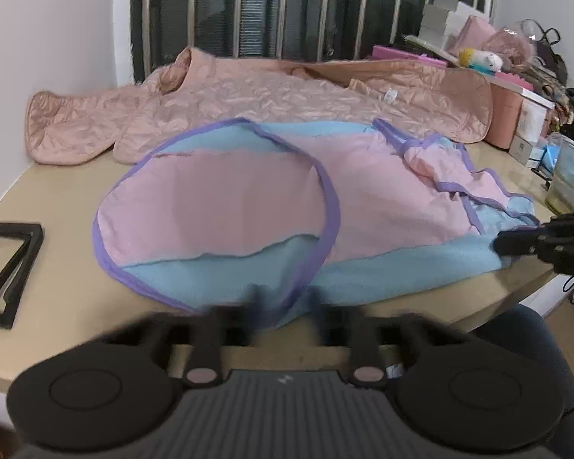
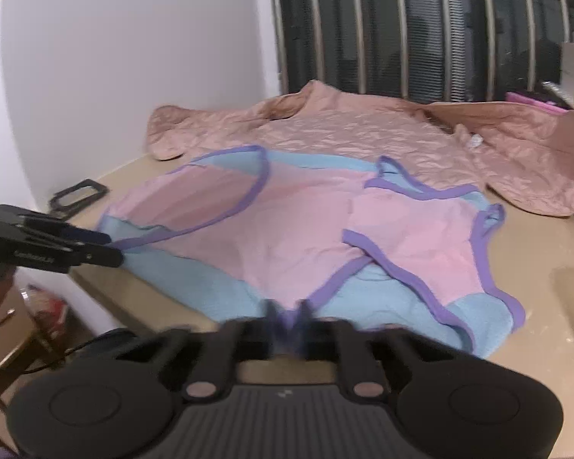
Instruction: Fold clothes
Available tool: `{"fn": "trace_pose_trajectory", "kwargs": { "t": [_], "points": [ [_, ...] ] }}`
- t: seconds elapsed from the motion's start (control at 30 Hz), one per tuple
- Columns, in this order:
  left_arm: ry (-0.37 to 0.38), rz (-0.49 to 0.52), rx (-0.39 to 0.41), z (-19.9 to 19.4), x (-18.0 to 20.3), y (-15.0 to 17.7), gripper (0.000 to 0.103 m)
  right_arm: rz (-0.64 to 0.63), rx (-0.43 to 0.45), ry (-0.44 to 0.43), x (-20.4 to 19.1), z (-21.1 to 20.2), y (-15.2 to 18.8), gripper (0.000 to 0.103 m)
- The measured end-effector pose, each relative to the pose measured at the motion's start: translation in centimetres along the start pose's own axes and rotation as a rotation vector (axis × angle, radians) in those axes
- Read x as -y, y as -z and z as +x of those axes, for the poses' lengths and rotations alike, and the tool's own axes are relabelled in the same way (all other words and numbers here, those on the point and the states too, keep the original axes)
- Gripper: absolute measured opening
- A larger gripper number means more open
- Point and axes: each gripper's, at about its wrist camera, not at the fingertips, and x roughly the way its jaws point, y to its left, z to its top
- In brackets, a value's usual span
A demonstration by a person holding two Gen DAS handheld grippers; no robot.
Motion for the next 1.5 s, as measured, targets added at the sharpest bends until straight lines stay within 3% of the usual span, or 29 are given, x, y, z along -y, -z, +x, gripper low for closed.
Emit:
{"fn": "trace_pose_trajectory", "kwargs": {
  "t": [0.1,0.13,0.17,0.23,0.27,0.37,0.4,0.43,0.47,0.5,0.57,0.67,0.77,0.9,1.03,1.1,1.13,1.17,1.23,1.3,1.43,1.5],
  "points": [
    [0.027,0.014,0.027,-0.8,0.3,0.2,0.003,0.002,0.000,0.011,0.2,-0.3,0.3,0.004],
    [0.043,0.023,0.043,-1.2,0.3,0.3,0.006,-0.003,0.005,0.012,0.3,-0.6,0.4,0.006],
    [0.056,0.026,0.059,-1.6,0.3,0.4,0.017,-0.022,0.020,0.010,0.2,-0.9,0.5,0.010],
    [0.067,0.008,0.061,-1.6,-0.1,0.4,0.041,-0.052,0.052,0.008,0.0,-1.3,0.5,0.030],
    [0.059,0.005,0.051,-1.4,-0.1,0.4,0.041,-0.057,0.050,0.000,-0.2,-1.3,0.5,0.040],
    [0.053,0.034,0.037,-0.9,0.0,0.6,0.041,-0.065,0.029,-0.021,-0.5,-1.0,0.5,0.034],
    [0.053,0.036,0.038,-0.8,0.0,0.7,0.041,-0.060,0.016,-0.026,-0.5,-0.8,0.6,0.024],
    [0.060,0.037,0.040,-0.6,0.1,0.8,0.031,-0.054,0.008,-0.023,-0.5,-0.6,0.8,0.018],
    [0.065,0.052,0.035,-0.5,0.2,0.9,0.012,-0.051,0.013,-0.014,-0.5,-0.5,1.0,0.012],
    [0.071,0.066,0.030,-0.3,0.4,1.0,0.009,-0.045,0.018,-0.007,-0.4,-0.5,1.2,0.007],
    [0.057,0.085,0.031,-0.6,0.9,1.3,0.009,-0.017,0.014,-0.013,-0.1,-0.8,1.4,0.005],
    [0.095,0.076,-0.001,-1.1,1.0,1.1,0.005,0.014,0.005,-0.018,0.4,-1.3,1.6,0.004],
    [0.093,0.089,0.022,-1.8,0.5,0.5,0.003,0.041,0.011,-0.030,0.7,-1.9,1.0,0.003],
    [0.075,0.103,0.088,-1.2,-0.5,-3.1,0.002,0.038,0.074,-0.024,1.6,-1.4,-2.2,0.003],
    [0.067,0.094,0.100,1.6,-1.8,-6.9,0.000,0.047,0.096,0.003,3.7,2.2,-6.2,0.003],
    [0.077,0.064,0.089,2.7,-2.5,-8.2,0.003,0.064,0.069,0.018,4.9,4.3,-7.9,0.003],
    [0.102,0.038,0.064,2.9,-2.8,-8.5,0.012,0.072,0.056,0.025,5.5,5.4,-8.8,0.003],
    [0.134,0.037,0.035,2.9,-2.5,-8.3,0.033,0.080,0.042,0.033,6.0,6.5,-9.6,0.003],
    [0.190,0.079,0.035,2.2,-1.1,-6.8,0.057,0.068,0.017,0.047,6.4,7.8,-10.3,0.004],
    [0.237,0.120,0.022,1.8,0.8,-5.0,0.057,0.059,0.007,0.040,6.4,7.9,-9.9,0.004],
    [0.221,0.230,-0.024,2.7,4.4,-2.8,0.057,0.058,0.002,0.010,6.1,7.0,-9.2,0.004],
    [0.221,0.254,-0.045,3.0,4.8,-2.5,0.041,0.057,0.002,-0.004,5.9,6.4,-9.0,0.004]
  ]
}}
